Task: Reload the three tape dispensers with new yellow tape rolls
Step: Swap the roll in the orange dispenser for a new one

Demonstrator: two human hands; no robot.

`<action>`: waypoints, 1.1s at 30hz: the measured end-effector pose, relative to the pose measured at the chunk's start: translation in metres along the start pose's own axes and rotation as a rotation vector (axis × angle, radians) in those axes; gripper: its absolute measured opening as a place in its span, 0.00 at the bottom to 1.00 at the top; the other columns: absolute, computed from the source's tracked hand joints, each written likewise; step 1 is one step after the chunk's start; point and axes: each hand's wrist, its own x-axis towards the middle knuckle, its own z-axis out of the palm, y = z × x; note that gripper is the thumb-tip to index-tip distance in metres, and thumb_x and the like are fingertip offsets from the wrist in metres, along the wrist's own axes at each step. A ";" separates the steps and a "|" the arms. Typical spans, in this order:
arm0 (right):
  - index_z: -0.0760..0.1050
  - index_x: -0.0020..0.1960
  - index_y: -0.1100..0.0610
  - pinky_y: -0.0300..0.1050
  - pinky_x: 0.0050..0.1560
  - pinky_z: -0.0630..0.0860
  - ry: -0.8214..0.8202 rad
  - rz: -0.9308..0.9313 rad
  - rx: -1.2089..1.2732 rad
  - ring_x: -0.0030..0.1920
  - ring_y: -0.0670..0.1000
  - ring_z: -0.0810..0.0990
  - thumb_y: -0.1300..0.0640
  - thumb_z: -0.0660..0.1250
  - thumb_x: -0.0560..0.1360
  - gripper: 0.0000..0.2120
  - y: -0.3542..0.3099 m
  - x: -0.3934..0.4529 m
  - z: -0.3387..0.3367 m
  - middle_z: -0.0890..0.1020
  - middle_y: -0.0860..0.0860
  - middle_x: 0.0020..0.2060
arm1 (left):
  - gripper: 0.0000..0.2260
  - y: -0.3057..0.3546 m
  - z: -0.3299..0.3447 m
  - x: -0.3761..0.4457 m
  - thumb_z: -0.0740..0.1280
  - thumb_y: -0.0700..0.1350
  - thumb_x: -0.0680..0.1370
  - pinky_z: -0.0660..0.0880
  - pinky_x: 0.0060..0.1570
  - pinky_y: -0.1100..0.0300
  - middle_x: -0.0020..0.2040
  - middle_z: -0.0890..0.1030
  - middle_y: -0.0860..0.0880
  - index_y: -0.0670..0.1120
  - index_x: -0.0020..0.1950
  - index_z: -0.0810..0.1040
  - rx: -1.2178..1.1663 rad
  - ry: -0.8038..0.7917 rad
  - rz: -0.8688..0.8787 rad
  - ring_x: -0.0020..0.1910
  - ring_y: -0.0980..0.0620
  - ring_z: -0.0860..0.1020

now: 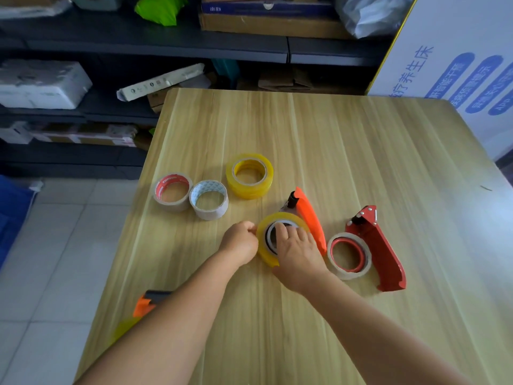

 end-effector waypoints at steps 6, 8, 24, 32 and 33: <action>0.51 0.75 0.59 0.43 0.66 0.63 -0.062 0.024 0.177 0.60 0.57 0.72 0.64 0.62 0.74 0.33 0.003 -0.004 -0.003 0.77 0.58 0.55 | 0.29 -0.010 0.003 -0.014 0.64 0.35 0.72 0.75 0.61 0.52 0.66 0.76 0.52 0.51 0.73 0.67 -0.121 -0.133 0.035 0.62 0.50 0.75; 0.53 0.75 0.56 0.45 0.57 0.70 -0.073 0.063 0.307 0.59 0.57 0.73 0.61 0.63 0.75 0.32 0.010 -0.006 -0.013 0.74 0.59 0.59 | 0.37 -0.010 0.005 -0.018 0.71 0.35 0.69 0.75 0.62 0.51 0.68 0.72 0.53 0.52 0.75 0.63 -0.155 -0.147 0.087 0.65 0.51 0.74; 0.65 0.72 0.50 0.38 0.51 0.68 -0.070 0.091 0.842 0.56 0.47 0.73 0.66 0.66 0.72 0.30 0.052 -0.031 -0.054 0.75 0.50 0.62 | 0.04 0.028 -0.012 -0.043 0.70 0.46 0.75 0.68 0.44 0.63 0.45 0.78 0.53 0.49 0.41 0.77 0.082 0.139 0.474 0.45 0.54 0.76; 0.65 0.69 0.49 0.49 0.56 0.77 -0.157 0.150 0.708 0.56 0.54 0.77 0.60 0.69 0.71 0.29 0.050 -0.030 -0.062 0.76 0.52 0.61 | 0.06 0.040 -0.012 -0.046 0.61 0.43 0.79 0.68 0.39 0.58 0.39 0.76 0.50 0.46 0.42 0.70 0.286 0.104 0.512 0.40 0.49 0.73; 0.63 0.70 0.51 0.47 0.54 0.76 -0.159 0.166 0.648 0.56 0.54 0.77 0.56 0.71 0.70 0.31 0.045 -0.028 -0.061 0.76 0.52 0.60 | 0.06 0.042 -0.010 -0.047 0.61 0.43 0.79 0.70 0.40 0.56 0.41 0.77 0.49 0.46 0.42 0.70 0.311 0.083 0.501 0.41 0.48 0.74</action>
